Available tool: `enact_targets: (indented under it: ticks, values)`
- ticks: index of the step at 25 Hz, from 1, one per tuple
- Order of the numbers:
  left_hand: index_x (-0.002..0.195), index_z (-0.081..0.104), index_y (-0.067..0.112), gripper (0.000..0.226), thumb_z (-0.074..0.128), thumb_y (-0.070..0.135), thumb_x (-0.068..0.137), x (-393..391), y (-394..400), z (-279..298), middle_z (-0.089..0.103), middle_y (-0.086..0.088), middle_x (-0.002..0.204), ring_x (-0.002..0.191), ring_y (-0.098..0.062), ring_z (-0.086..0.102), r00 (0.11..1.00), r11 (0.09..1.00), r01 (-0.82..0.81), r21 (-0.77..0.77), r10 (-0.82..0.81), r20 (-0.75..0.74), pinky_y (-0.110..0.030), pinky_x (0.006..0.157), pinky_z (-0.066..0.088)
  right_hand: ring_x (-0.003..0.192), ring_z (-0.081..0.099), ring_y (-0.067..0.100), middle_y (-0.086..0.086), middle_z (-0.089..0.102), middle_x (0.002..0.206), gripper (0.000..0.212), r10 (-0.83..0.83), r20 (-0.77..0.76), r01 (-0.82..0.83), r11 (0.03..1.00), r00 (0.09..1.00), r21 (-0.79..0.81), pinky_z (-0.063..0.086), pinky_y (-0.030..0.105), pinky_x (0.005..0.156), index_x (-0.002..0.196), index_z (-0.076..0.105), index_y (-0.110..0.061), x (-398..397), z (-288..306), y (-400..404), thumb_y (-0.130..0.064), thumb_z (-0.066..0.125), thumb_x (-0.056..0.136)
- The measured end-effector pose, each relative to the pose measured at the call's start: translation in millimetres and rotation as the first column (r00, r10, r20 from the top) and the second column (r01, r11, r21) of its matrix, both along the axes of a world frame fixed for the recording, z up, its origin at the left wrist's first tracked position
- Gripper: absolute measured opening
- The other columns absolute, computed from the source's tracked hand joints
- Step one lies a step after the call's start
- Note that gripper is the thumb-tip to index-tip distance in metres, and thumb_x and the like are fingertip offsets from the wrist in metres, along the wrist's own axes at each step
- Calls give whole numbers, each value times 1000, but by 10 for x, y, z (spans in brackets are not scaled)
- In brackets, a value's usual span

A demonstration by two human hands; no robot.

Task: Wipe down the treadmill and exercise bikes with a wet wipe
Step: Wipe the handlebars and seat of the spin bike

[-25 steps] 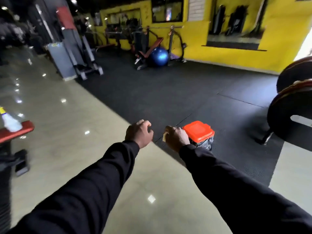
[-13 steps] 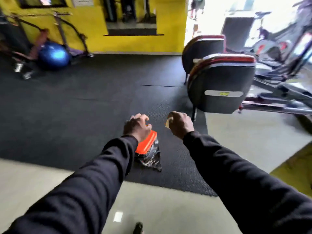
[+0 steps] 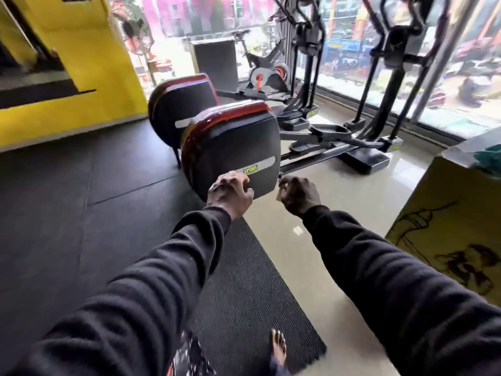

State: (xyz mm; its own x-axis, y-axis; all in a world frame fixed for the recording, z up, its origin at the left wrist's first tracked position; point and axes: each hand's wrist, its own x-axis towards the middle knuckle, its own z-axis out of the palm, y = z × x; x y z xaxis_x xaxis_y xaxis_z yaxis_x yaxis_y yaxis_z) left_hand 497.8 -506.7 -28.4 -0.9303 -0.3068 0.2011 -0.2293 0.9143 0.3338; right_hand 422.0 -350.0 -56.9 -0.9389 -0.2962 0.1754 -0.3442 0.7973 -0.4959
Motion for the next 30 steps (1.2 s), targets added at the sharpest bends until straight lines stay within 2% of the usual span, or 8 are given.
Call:
enact_targets:
  ticks: [4, 7, 14, 22, 27, 30]
  values:
    - [122, 62, 26, 35, 52, 40, 92, -1563, -11, 112, 57, 1, 127, 123, -23, 50, 997, 998, 59, -35, -57, 55, -32, 103, 41, 102, 63, 36, 13, 70, 106, 22, -76, -1, 76, 996, 997, -37, 48, 36, 82, 102, 68, -19, -1457, 139, -2, -20, 51, 89]
    - [121, 63, 26, 34, 52, 40, 92, -2631, 80, 249, 59, 0, 125, 120, -24, 52, 990, 989, 142, -42, -141, 30, -32, 100, 41, 103, 63, 35, 13, 70, 106, 22, -145, -30, 144, 989, 989, -27, 47, 35, 82, 102, 69, -17, -2358, 329, 149, -20, 49, 91]
    - [117, 66, 22, 33, 56, 34, 89, -4892, 863, 295, 61, -6, 126, 118, -30, 55, 913, 913, 408, 7, -407, -6, -36, 99, 44, 100, 63, 36, 14, 70, 103, 20, -387, -82, 389, 921, 918, 1, 49, 35, 80, 95, 69, -15, -4209, 430, 1003, -23, 51, 89]
    - [115, 67, 18, 32, 58, 32, 87, -7413, 2158, 373, 65, -8, 121, 114, -31, 58, 706, 703, 708, 64, -704, -72, -34, 92, 45, 99, 64, 37, 14, 71, 101, 20, -682, -85, 685, 728, 726, 17, 50, 35, 79, 95, 70, -16, -5921, 569, 2236, -21, 53, 87]
    - [125, 64, 20, 38, 57, 32, 90, -8471, 3619, 490, 61, -7, 129, 121, -31, 55, 521, 517, 853, 72, -850, -75, -36, 100, 44, 97, 65, 34, 12, 72, 98, 20, -830, -163, 839, 543, 533, -21, 49, 34, 77, 93, 69, -14, -6802, 690, 3521, -21, 51, 88]
    - [121, 65, 20, 34, 59, 28, 88, -9103, 4422, 502, 62, -4, 124, 116, -28, 57, 470, 469, 882, 44, -872, -135, -34, 95, 43, 94, 65, 35, 17, 71, 97, 21, -847, -224, 852, 513, 482, -107, 51, 35, 78, 94, 70, -11, -7383, 688, 4282, -16, 50, 88]
